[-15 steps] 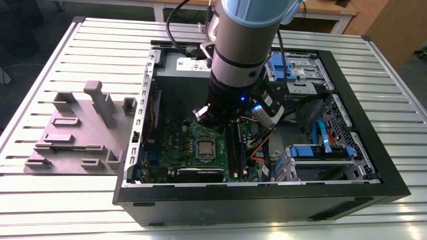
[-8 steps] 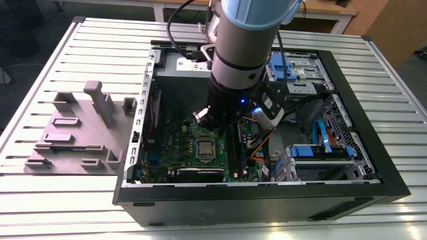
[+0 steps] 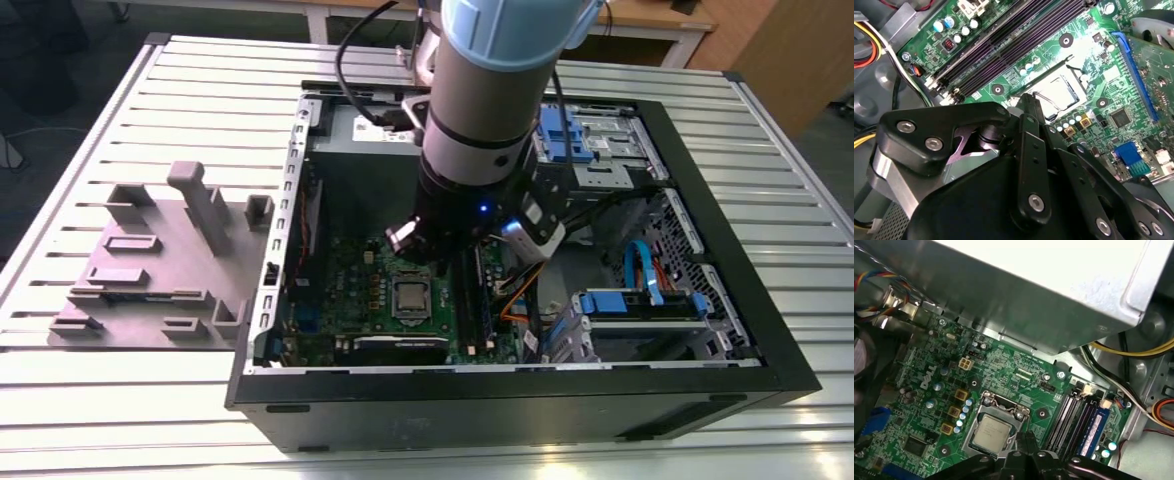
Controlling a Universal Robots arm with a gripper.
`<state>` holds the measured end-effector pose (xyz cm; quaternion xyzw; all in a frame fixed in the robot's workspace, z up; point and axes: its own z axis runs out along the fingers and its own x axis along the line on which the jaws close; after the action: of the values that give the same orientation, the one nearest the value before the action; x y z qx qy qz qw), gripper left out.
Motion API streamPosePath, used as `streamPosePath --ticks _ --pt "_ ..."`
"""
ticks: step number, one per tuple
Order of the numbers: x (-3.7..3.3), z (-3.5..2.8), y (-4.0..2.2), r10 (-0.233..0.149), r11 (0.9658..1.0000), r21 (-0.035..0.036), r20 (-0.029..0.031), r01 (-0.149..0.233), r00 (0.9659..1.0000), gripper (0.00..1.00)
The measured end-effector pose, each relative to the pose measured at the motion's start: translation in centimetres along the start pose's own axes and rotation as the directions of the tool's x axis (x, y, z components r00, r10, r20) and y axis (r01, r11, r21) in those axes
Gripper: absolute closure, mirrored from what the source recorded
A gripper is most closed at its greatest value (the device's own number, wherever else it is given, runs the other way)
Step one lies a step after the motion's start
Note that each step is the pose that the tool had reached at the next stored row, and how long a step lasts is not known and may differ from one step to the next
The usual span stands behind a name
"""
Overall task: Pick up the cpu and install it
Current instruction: 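Install the first cpu locking lever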
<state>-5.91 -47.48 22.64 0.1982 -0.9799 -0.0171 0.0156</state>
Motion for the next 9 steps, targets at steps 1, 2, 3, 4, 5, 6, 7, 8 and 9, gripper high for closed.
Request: streamPosePath --ticks 1,2,3,4,5,6,7,8,9 --pt "0.0 0.09 -0.01 0.001 1.0 0.0017 -0.0008 -0.001 1.0 0.9" --pt "0.0 0.18 -0.01 0.002 1.0 0.0034 -0.0016 -0.002 1.0 0.9" --pt "0.0 0.24 -0.02 0.003 1.0 0.0049 -0.0023 -0.003 1.0 0.9" --pt "0.0 0.27 -0.02 0.003 1.0 0.0055 -0.0025 -0.003 1.0 0.9" --pt "0.0 0.31 -0.02 0.003 1.0 0.006 -0.0026 -0.003 1.0 0.9" --pt "0.0 0.36 -0.02 0.004 1.0 0.0069 -0.0029 -0.004 1.0 0.9" --pt "0.0 0.44 -0.03 0.006 0.9999 0.0085 -0.0036 -0.006 1.0 0.9" --pt "0.01 0.51 -0.05 0.008 0.9999 0.0102 -0.0042 -0.008 1.0 0.9" --pt "0.01 0.58 -0.07 0.009 0.9999 0.0116 -0.0048 -0.009 0.9999 0.9"
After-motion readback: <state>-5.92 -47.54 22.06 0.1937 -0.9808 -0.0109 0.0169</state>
